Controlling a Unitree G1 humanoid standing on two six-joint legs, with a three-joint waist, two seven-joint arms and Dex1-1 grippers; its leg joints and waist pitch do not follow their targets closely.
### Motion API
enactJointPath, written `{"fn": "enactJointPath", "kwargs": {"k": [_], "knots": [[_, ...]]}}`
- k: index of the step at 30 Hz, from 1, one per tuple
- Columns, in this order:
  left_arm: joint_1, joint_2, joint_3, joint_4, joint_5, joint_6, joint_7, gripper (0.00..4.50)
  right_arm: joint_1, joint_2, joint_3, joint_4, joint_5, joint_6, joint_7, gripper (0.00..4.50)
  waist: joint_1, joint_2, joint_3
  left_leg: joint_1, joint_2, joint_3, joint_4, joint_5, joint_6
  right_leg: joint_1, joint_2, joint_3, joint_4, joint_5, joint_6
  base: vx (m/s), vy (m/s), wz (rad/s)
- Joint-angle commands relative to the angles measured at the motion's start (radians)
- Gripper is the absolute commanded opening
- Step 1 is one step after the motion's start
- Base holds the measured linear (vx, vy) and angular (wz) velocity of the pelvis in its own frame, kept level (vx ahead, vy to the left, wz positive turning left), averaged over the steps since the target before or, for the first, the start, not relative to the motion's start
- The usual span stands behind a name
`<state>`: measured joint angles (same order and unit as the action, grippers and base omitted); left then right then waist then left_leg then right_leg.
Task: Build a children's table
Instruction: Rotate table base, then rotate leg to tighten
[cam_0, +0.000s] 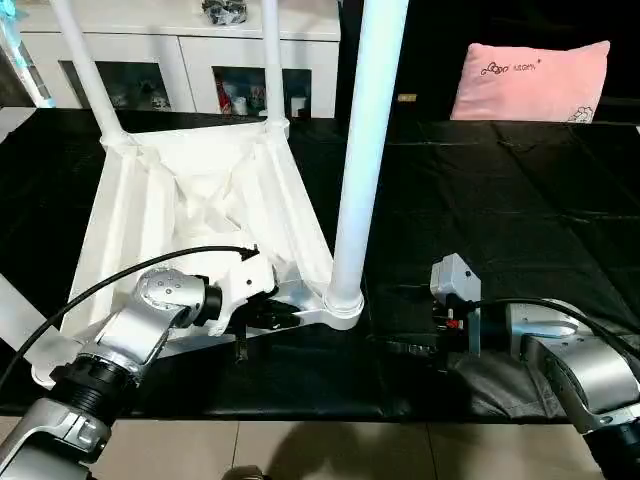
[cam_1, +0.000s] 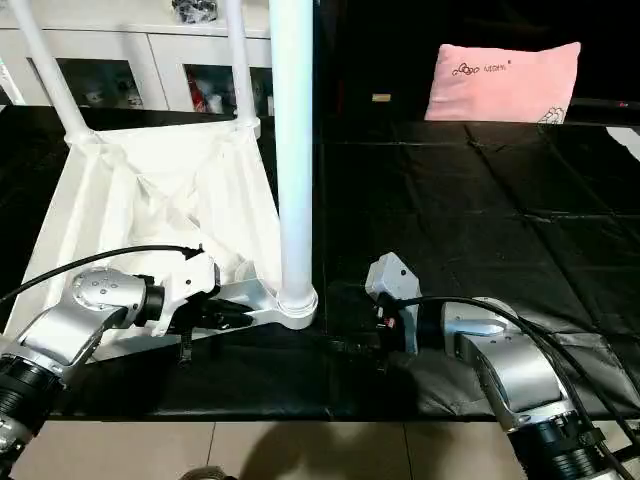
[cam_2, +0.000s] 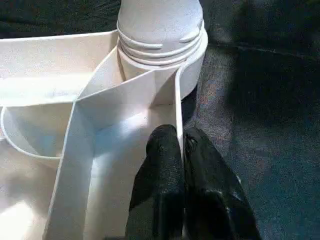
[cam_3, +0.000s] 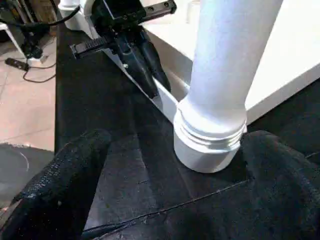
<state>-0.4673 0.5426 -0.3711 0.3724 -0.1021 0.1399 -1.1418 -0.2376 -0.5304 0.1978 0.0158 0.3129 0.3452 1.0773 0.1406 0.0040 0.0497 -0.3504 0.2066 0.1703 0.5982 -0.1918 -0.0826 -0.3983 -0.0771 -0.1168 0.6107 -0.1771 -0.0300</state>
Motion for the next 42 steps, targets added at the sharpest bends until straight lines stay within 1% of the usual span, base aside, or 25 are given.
{"fn": "enactJointPath", "kwargs": {"k": [1,3,4,5,6,7,8,9,11,14,15,17,19,21,23,25,29,31,32,33,34,37,38,41,42], "knots": [[0.004,0.015,-0.016,-0.016,0.012,-0.003,-0.045,0.03,-0.029,0.003,-0.006,0.016,0.016,0.017,0.007,4.50,-0.004,-0.006,-0.064,-0.001,0.025,-0.007,-0.071,-0.185,0.032,0.052,-0.075,0.061,-0.090,-0.355,-0.085,0.000,0.000,0.00],[0.012,0.022,-0.039,-0.043,0.003,-0.010,-0.099,0.03,-0.054,0.010,-0.005,0.047,0.016,0.007,0.023,4.50,-0.004,-0.008,-0.064,0.000,0.027,-0.007,-0.071,-0.178,0.032,0.051,-0.075,0.062,-0.088,-0.344,-0.095,0.000,0.000,0.00],[0.013,0.023,-0.042,-0.046,0.002,-0.011,-0.106,0.03,-0.057,0.010,-0.004,0.051,0.016,0.005,0.026,4.50,-0.005,-0.006,-0.065,0.001,0.027,-0.008,-0.071,-0.177,0.031,0.052,-0.076,0.062,-0.085,-0.337,-0.101,0.000,0.000,0.00],[0.019,0.030,-0.068,-0.066,0.000,-0.022,-0.154,0.03,-0.079,0.010,0.002,0.085,0.008,-0.029,0.052,4.50,-0.005,-0.007,-0.065,0.000,0.029,-0.007,-0.071,-0.171,0.031,0.051,-0.075,0.063,-0.082,-0.316,-0.109,0.000,0.000,0.00],[0.020,0.032,-0.078,-0.072,0.001,-0.028,-0.172,0.03,-0.090,0.010,0.005,0.101,0.002,-0.048,0.065,4.50,-0.003,-0.004,-0.066,0.003,0.030,-0.006,-0.070,-0.169,0.033,0.049,-0.075,0.065,-0.080,-0.298,-0.120,0.000,0.000,0.00],[0.016,0.031,-0.086,-0.070,0.004,-0.038,-0.186,0.03,-0.100,0.013,0.007,0.117,0.003,-0.070,0.083,4.50,-0.002,-0.004,-0.067,0.004,0.030,-0.005,-0.069,-0.167,0.033,0.048,-0.075,0.065,-0.078,-0.285,-0.128,0.000,0.000,0.00],[0.016,0.031,-0.087,-0.070,0.004,-0.039,-0.186,0.03,-0.100,0.013,0.007,0.117,0.003,-0.070,0.084,4.50,-0.001,-0.005,-0.066,0.003,0.031,-0.004,-0.069,-0.164,0.035,0.048,-0.075,0.066,-0.078,-0.274,-0.132,0.000,0.000,0.00],[0.005,0.030,-0.102,-0.062,0.012,-0.055,-0.210,0.03,-0.118,0.021,0.011,0.141,0.016,-0.093,0.127,4.50,0.002,-0.003,-0.067,0.004,0.033,-0.004,-0.069,-0.167,0.037,0.048,-0.075,0.065,-0.073,-0.253,-0.150,0.000,0.000,0.00],[-0.008,0.027,-0.116,-0.051,0.022,-0.074,-0.229,0.03,-0.131,0.028,0.017,0.158,0.029,-0.108,0.167,4.50,0.005,-0.005,-0.066,0.003,0.032,-0.004,-0.069,-0.173,0.037,0.051,-0.076,0.066,-0.072,-0.251,-0.152,0.000,0.000,0.00],[-0.023,0.021,-0.126,-0.040,0.032,-0.088,-0.248,0.03,-0.149,0.034,0.028,0.184,0.035,-0.111,0.208,4.50,0.009,-0.006,-0.065,0.004,0.032,-0.004,-0.070,-0.184,0.038,0.052,-0.077,0.065,-0.077,-0.276,-0.148,0.000,0.000,0.00],[-0.041,0.013,-0.134,-0.029,0.040,-0.101,-0.272,0.03,-0.171,0.036,0.049,0.216,0.029,-0.114,0.248,4.50,0.010,-0.009,-0.065,0.003,0.030,-0.004,-0.070,-0.184,0.035,0.053,-0.077,0.064,-0.078,-0.295,-0.141,0.000,0.000,0.00],[-0.061,0.006,-0.144,-0.016,0.050,-0.115,-0.294,0.00,-0.190,0.038,0.068,0.250,0.023,-0.122,0.290,4.22,0.011,-0.010,-0.065,0.003,0.031,-0.003,-0.069,-0.182,0.033,0.052,-0.078,0.065,-0.079,-0.307,-0.136,0.000,0.000,0.00],[-0.083,-0.001,-0.155,0.001,0.063,-0.133,-0.312,0.00,-0.209,0.042,0.082,0.284,0.021,-0.128,0.336,4.12,0.013,-0.009,-0.066,0.004,0.032,-0.004,-0.068,-0.183,0.035,0.052,-0.078,0.064,-0.079,-0.315,-0.137,0.000,0.000,0.00],[-0.098,-0.006,-0.162,0.017,0.070,-0.146,-0.320,0.00,-0.219,0.044,0.090,0.302,0.016,-0.123,0.362,3.91,0.016,-0.007,-0.069,0.004,0.034,-0.004,-0.067,-0.168,0.037,0.052,-0.078,0.065,-0.075,-0.282,-0.144,0.000,0.000,0.00],[-0.101,-0.007,-0.163,0.021,0.071,-0.148,-0.320,0.00,-0.221,0.044,0.092,0.305,0.014,-0.124,0.365,3.79,0.019,-0.009,-0.071,0.002,0.035,-0.005,-0.066,-0.151,0.037,0.054,-0.077,0.066,-0.069,-0.243,-0.155,0.000,0.000,0.00],[-0.106,-0.010,-0.164,0.029,0.075,-0.154,-0.320,0.00,-0.223,0.044,0.094,0.309,0.012,-0.126,0.374,3.47,0.018,-0.010,-0.071,-0.001,0.033,-0.004,-0.065,-0.147,0.038,0.055,-0.077,0.065,-0.067,-0.226,-0.162,0.000,0.000,0.00],[-0.127,-0.022,-0.165,0.069,0.092,-0.178,-0.329,0.00,-0.238,0.039,0.113,0.347,0.002,-0.146,0.413,3.26,0.018,-0.009,-0.070,0.000,0.030,-0.002,-0.064,-0.162,0.038,0.055,-0.077,0.063,-0.073,-0.269,-0.152,0.000,0.000,0.00],[-0.131,-0.025,-0.165,0.078,0.097,-0.183,-0.329,0.00,-0.240,0.040,0.114,0.356,-0.001,-0.151,0.420,3.00,0.018,-0.010,-0.069,0.000,0.032,-0.003,-0.066,-0.166,0.035,0.054,-0.078,0.064,-0.074,-0.284,-0.148,0.000,0.000,0.00],[-0.134,-0.026,-0.165,0.085,0.100,-0.188,-0.331,0.00,-0.242,0.041,0.114,0.362,-0.003,-0.155,0.424,3.00,0.018,-0.009,-0.068,0.002,0.033,-0.004,-0.067,-0.172,0.034,0.054,-0.078,0.063,-0.075,-0.292,-0.146,0.000,0.000,0.00],[-0.136,-0.028,-0.165,0.090,0.102,-0.189,-0.330,0.00,-0.241,0.043,0.115,0.366,-0.005,-0.158,0.426,2.77,0.019,-0.010,-0.069,0.002,0.033,-0.004,-0.066,-0.174,0.033,0.054,-0.079,0.064,-0.075,-0.297,-0.144,0.000,0.000,0.00],[-0.136,-0.028,-0.165,0.090,0.102,-0.189,-0.330,0.00,-0.241,0.043,0.115,0.366,-0.005,-0.158,0.426,2.77,0.019,-0.010,-0.069,0.002,0.033,-0.004,-0.066,-0.173,0.033,0.054,-0.079,0.064,-0.075,-0.296,-0.144,0.000,0.000,0.00],[-0.140,-0.034,-0.161,0.100,0.108,-0.187,-0.324,0.00,-0.240,0.050,0.115,0.375,-0.012,-0.164,0.432,2.46,0.019,-0.010,-0.069,0.002,0.033,-0.004,-0.066,-0.170,0.034,0.053,-0.078,0.064,-0.074,-0.287,-0.147,0.000,0.000,0.00],[-0.142,-0.037,-0.160,0.107,0.109,-0.183,-0.323,0.00,-0.241,0.052,0.116,0.379,-0.013,-0.167,0.435,2.46,0.019,-0.009,-0.070,0.002,0.033,-0.004,-0.066,-0.170,0.034,0.054,-0.078,0.063,-0.075,-0.286,-0.149,0.000,0.000,0.00],[-0.147,-0.045,-0.152,0.121,0.114,-0.138,-0.297,0.00,-0.232,0.052,0.120,0.380,-0.013,-0.168,0.439,2.18,0.020,-0.007,-0.069,0.003,0.034,-0.004,-0.066,-0.173,0.034,0.053,-0.078,0.064,-0.075,-0.281,-0.153,0.000,0.000,0.00],[-0.150,-0.048,-0.147,0.125,0.117,-0.114,-0.283,0.00,-0.227,0.050,0.119,0.376,-0.011,-0.164,0.437,2.10,0.022,-0.004,-0.070,0.005,0.035,-0.005,-0.066,-0.175,0.032,0.053,-0.079,0.063,-0.074,-0.282,-0.156,0.000,0.000,0.00]]}}
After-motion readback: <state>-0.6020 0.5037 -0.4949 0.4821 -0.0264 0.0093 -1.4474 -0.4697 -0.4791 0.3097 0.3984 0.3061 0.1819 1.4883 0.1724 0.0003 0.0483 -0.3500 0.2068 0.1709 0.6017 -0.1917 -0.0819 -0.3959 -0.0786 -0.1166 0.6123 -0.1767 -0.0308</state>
